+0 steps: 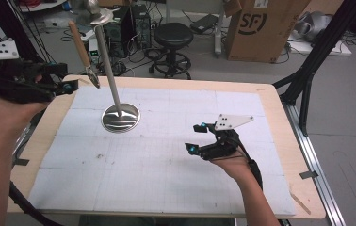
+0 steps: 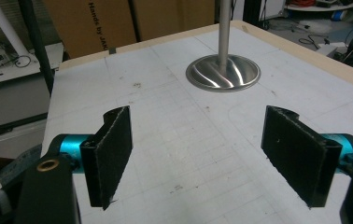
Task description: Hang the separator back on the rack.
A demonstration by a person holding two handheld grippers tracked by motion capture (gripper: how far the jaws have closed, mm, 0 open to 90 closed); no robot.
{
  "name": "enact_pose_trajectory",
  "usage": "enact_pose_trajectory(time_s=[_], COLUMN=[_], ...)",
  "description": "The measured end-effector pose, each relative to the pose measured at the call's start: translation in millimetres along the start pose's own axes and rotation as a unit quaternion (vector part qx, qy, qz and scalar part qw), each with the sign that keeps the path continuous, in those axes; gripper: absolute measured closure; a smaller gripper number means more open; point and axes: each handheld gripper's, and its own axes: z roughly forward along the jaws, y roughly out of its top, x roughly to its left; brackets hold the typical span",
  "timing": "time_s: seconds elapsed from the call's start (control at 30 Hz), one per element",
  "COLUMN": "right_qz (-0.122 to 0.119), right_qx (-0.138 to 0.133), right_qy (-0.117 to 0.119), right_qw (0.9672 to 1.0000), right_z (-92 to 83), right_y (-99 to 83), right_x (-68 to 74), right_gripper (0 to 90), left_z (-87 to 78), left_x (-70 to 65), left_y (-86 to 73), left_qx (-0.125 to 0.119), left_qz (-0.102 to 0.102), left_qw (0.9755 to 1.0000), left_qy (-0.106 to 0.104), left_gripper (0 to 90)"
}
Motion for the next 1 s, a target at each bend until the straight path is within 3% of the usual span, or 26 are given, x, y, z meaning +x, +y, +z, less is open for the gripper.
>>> enact_pose_trajectory(time_s=[0.3,0.5,0.8,1.0], right_qz=[0.001,0.002,0.003,0.004], right_qx=[-0.002,-0.002,-0.003,0.0], right_qy=[0.0,0.0,0.0,-0.001], right_qw=[1.0,1.0,1.0,1.0], right_z=[-1.0,-2.0,-3.0,-2.4], right_y=[0.1,0.3,0.2,-1.0], right_x=[-0.2,-0.1,-0.5,-0.7], right_gripper=[24.1,24.1,24.1,24.1], left_z=[12.7,29.3,54.6,66.2], left_x=[-22.7,-36.4,-48.7,-53.1], left_y=[-12.8,-32.7,-57.4,-75.8], left_qx=[-0.006,-0.012,-0.003,-0.013], left_qz=[0.012,0.005,-0.003,-0.016], left_qw=[0.9983,0.996,0.9935,0.9929], left_qy=[-0.056,-0.089,-0.114,-0.117], left_gripper=[23.3,21.1,20.3,19.1])
